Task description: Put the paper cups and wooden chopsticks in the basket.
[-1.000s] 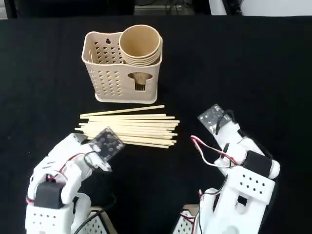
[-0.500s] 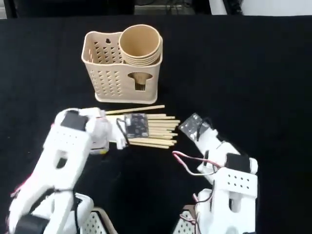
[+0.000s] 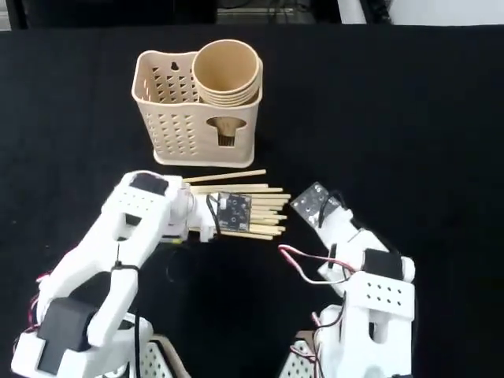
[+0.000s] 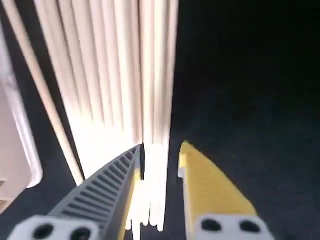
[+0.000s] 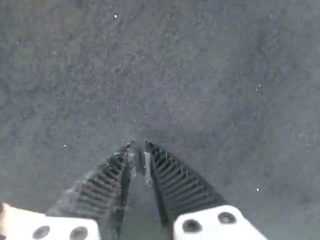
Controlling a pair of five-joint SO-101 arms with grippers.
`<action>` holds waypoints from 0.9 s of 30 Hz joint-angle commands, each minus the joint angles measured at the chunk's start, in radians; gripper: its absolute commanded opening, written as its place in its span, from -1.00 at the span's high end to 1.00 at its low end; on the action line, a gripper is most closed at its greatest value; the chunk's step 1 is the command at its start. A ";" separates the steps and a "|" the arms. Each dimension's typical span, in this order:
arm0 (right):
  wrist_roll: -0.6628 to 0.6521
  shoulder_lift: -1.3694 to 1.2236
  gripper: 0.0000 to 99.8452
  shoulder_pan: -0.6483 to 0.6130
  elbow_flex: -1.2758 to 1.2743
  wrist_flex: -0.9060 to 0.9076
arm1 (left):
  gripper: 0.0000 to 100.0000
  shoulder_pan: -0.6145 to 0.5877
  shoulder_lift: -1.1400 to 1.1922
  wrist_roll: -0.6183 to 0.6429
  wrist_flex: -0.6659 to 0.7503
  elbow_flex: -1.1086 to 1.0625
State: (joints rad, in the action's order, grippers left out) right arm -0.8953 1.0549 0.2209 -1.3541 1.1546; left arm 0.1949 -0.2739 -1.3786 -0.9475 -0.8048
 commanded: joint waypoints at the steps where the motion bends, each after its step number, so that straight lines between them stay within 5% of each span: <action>1: 0.012 0.005 0.97 0.012 0.002 -0.015 | 0.77 0.022 -0.014 -0.008 0.066 -0.054; 8: 0.074 0.010 0.97 0.008 -0.140 -0.172 | 0.77 0.056 -0.014 0.020 0.114 -0.119; 27: 0.075 0.042 0.97 0.038 -0.140 -0.155 | 0.94 0.039 -0.015 0.029 0.153 -0.134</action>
State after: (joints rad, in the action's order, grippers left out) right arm -0.8278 1.0856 0.2409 -1.4968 1.0150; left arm 0.2378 -0.2739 -1.3633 -0.8063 -0.9367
